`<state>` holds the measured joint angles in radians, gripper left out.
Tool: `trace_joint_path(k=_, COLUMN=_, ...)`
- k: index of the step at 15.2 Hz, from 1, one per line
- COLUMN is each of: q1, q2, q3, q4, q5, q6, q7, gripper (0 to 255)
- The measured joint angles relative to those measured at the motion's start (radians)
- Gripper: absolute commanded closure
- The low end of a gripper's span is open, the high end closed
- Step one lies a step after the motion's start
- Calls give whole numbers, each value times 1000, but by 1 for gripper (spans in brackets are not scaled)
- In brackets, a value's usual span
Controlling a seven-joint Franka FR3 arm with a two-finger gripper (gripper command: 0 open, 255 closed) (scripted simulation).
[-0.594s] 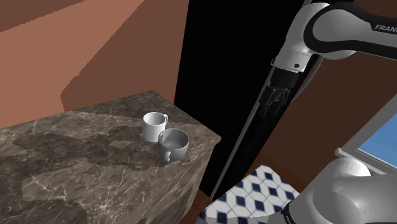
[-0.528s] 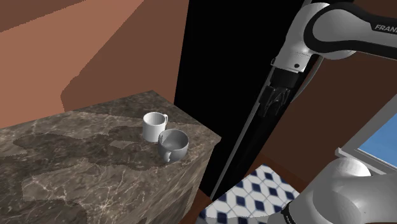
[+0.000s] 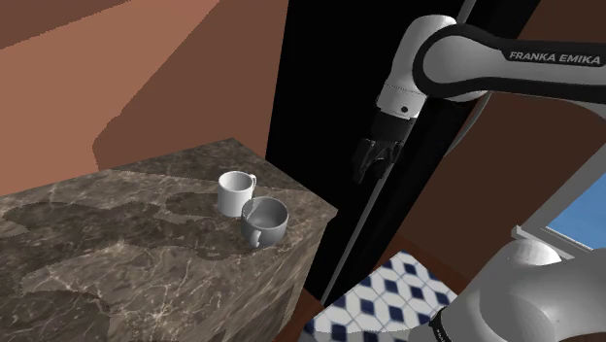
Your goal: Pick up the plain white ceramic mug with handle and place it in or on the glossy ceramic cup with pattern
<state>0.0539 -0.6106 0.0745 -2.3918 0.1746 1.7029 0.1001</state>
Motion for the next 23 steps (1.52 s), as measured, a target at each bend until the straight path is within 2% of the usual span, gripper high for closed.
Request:
trace_joint_path(k=5, q1=21, q2=151, q3=80, q4=53, q5=8, q6=141, q7=69, gripper=0)
trace_joint_path(k=11, q1=34, q2=340, q3=162, q4=149, q5=-29, q6=280, q7=160, gripper=0)
trace_joint_path(k=17, q1=52, q2=564, q3=232, q4=293, q5=-126, q6=390, q7=281, gripper=0)
trace_joint_path(k=23, q1=98, q2=775, q3=261, q4=472, q5=-258, q6=435, q7=407, gripper=0)
